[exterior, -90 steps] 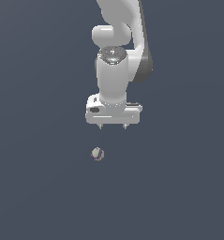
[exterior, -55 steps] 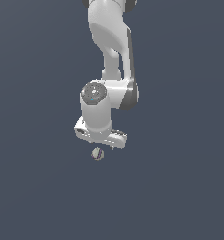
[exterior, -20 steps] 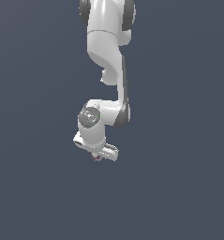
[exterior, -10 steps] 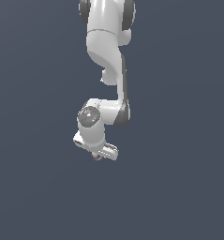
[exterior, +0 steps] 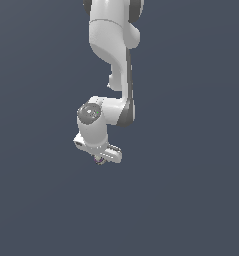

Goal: Pick up the object and move it to a goal position.

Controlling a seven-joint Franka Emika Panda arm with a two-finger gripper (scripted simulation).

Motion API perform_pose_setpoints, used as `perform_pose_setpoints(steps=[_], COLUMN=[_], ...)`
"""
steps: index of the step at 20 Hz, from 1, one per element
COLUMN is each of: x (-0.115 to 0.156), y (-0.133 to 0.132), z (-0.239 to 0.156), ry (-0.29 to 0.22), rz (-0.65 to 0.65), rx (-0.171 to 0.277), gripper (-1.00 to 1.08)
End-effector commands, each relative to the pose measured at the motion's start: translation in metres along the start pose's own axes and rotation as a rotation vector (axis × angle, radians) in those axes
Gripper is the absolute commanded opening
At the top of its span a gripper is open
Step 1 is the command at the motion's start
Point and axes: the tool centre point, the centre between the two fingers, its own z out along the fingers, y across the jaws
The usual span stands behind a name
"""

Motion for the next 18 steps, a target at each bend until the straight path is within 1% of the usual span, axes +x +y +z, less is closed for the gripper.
perform_pose_setpoints(steps=[1,10,18], x=[-0.006,-0.032,-0.041], y=[0.011,0.051,0.068], z=[-0.011,-0.05,-0.067], ry=[0.002,0.002,0.003], rz=[0.001,0.001,0.001], rx=[0.0,0.001,0.001], gripper=[-1.0,-1.0,-1.0])
